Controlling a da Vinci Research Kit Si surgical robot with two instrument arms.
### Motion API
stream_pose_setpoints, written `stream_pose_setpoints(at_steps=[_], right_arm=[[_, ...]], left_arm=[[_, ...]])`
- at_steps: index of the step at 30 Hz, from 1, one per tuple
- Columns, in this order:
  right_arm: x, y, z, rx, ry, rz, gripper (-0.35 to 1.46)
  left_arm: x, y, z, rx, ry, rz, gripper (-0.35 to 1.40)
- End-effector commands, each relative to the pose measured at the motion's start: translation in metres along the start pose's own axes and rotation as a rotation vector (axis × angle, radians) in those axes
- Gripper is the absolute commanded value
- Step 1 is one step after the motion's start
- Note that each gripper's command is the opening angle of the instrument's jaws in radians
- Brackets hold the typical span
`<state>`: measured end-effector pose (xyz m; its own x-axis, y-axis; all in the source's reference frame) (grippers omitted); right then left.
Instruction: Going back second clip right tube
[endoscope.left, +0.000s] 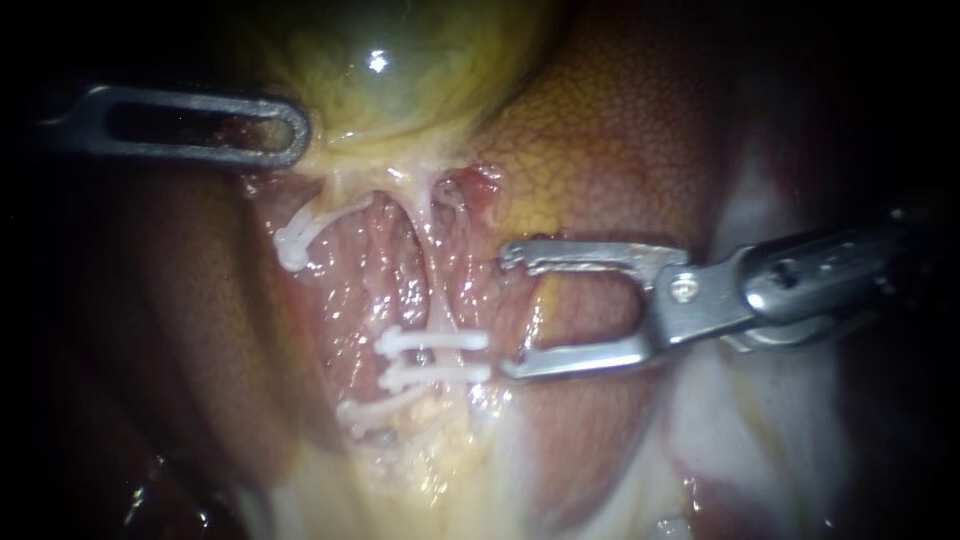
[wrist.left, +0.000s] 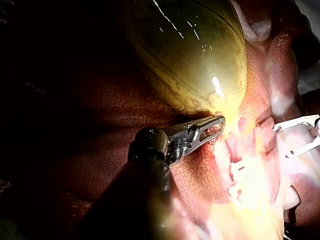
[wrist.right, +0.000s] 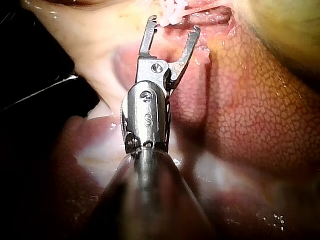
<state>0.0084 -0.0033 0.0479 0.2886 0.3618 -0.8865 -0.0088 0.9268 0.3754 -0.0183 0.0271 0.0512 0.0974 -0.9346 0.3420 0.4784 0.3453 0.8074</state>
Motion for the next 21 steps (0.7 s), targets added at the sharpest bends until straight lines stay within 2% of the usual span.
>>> stream_pose_setpoints(at_steps=[1,3,5,10,17,21], right_arm=[[0.0003,-0.0001,-0.0003,0.003,-0.026,-0.002,0.49],[0.0007,-0.0002,-0.0011,0.005,-0.066,0.001,0.49],[0.0008,-0.0003,-0.0016,0.008,-0.088,0.001,0.48],[0.0005,-0.0004,-0.0020,0.012,-0.093,-0.002,0.48],[0.0004,-0.0005,-0.0020,0.020,-0.133,-0.006,0.48],[0.0003,-0.0006,-0.0021,0.021,-0.133,-0.007,0.48]], left_arm=[[0.0000,0.0000,0.0001,-0.001,0.000,0.000,-0.35],[0.0001,0.0000,0.0002,-0.002,-0.001,0.001,-0.35],[0.0002,0.0001,0.0004,-0.003,-0.002,0.001,-0.35],[0.0008,0.0003,0.0015,-0.007,-0.007,0.005,-0.35],[0.0014,0.0009,0.0041,-0.002,-0.006,0.010,-0.35],[0.0016,0.0011,0.0050,0.000,-0.006,0.011,-0.35]])
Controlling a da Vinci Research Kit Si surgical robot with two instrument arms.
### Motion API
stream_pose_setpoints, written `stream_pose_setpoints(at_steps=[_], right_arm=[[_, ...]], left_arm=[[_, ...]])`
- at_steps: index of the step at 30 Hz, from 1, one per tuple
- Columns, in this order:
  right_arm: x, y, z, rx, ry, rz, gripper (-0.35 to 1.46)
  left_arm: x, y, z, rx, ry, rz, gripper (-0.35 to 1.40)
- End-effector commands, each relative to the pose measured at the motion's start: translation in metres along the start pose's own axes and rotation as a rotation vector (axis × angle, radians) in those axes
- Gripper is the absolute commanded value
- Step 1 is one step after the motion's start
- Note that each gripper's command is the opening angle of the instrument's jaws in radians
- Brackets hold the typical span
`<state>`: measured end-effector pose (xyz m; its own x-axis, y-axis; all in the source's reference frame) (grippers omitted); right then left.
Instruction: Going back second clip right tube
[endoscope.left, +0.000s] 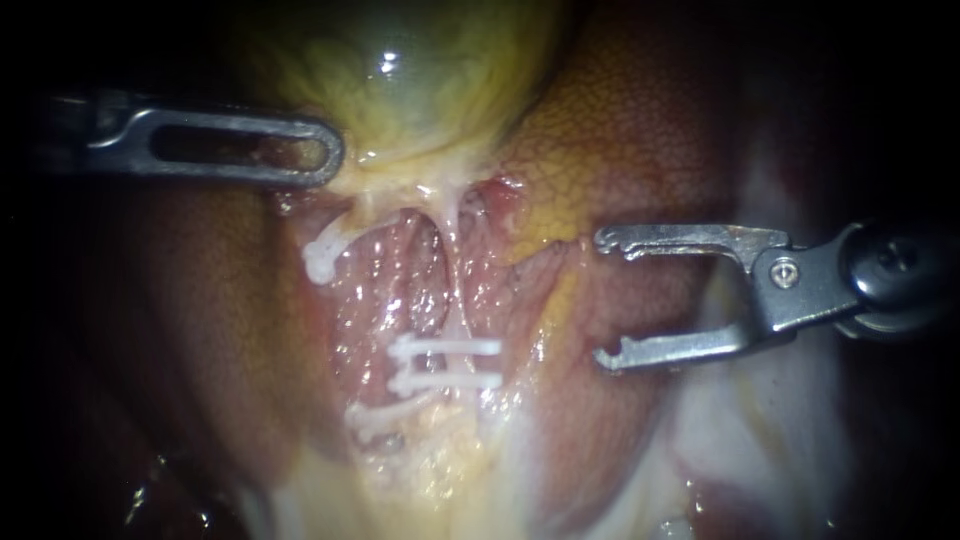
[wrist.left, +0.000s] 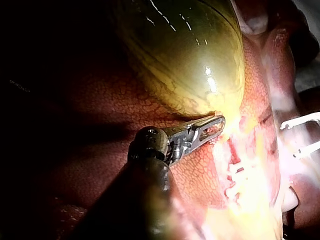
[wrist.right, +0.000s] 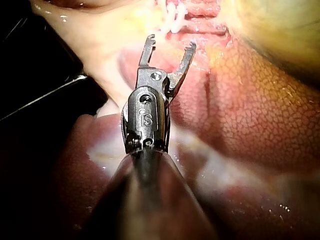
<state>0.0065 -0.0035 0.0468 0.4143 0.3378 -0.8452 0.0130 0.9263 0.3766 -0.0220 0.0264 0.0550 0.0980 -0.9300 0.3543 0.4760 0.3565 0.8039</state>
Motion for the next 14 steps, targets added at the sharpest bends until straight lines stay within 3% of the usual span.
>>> stream_pose_setpoints(at_steps=[1,14], right_arm=[[0.0000,0.0000,0.0000,0.000,0.001,0.000,0.48],[0.0000,-0.0001,0.0006,-0.004,0.000,0.000,0.49]], left_arm=[[0.0000,0.0000,0.0001,-0.002,0.000,-0.001,-0.35],[-0.0001,-0.0001,0.0000,-0.001,0.001,-0.002,-0.35]])
